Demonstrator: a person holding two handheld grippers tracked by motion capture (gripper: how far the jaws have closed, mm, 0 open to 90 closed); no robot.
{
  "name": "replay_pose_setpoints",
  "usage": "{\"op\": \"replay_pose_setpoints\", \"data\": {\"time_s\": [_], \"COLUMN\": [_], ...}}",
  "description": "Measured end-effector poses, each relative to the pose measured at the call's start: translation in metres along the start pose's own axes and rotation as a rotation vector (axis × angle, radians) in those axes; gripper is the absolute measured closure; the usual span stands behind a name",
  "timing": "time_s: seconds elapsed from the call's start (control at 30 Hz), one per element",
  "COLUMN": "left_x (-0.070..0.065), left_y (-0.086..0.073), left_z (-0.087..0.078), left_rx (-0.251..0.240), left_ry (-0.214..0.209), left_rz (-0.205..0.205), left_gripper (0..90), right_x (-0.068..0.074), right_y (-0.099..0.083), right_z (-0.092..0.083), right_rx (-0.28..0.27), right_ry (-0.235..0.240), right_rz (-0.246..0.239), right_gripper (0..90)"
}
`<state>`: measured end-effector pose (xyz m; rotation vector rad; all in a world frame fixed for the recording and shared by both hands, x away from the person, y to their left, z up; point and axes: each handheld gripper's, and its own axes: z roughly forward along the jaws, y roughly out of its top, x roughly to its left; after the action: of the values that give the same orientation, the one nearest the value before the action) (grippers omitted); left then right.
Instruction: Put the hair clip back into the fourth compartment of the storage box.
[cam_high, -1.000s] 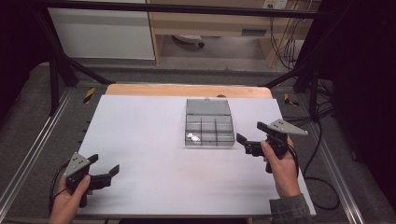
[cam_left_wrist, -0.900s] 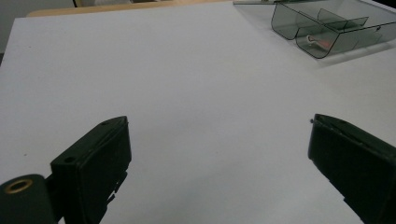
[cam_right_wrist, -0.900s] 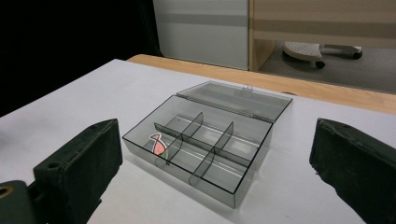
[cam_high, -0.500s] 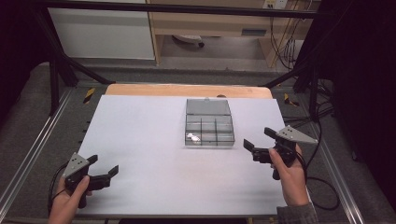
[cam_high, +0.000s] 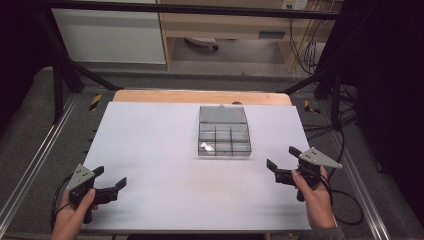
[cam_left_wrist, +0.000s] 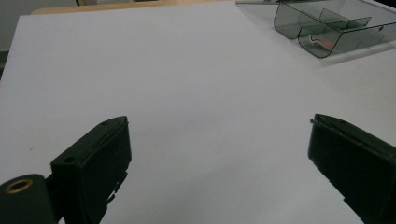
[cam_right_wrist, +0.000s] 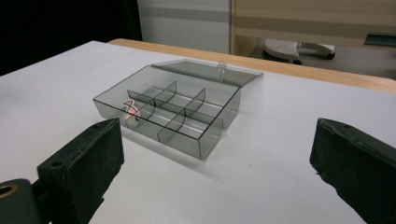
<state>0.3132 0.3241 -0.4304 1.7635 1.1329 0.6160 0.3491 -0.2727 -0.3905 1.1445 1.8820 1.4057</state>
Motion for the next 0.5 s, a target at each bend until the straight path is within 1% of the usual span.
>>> {"op": "replay_pose_setpoints", "data": {"time_s": [0.23, 0.37, 0.5], "left_x": [-0.001, -0.001, -0.001], "left_y": [0.0, 0.0, 0.0], "left_z": [0.0, 0.0, 0.0], "left_rx": [0.0, -0.003, 0.001], "left_ry": [-0.003, -0.005, 0.003], "left_rz": [0.003, 0.005, 0.003], "left_gripper": [5.9, 5.9, 5.9], "right_x": [-0.002, -0.002, -0.003], "right_y": [-0.012, -0.019, -0.026], "right_z": [0.004, 0.007, 0.01], "right_rx": [0.015, 0.021, 0.034], "right_ry": [0.006, 0.013, 0.015], "right_rz": [0.02, 0.018, 0.031], "right_gripper": [2.9, 2.8, 2.8]}}
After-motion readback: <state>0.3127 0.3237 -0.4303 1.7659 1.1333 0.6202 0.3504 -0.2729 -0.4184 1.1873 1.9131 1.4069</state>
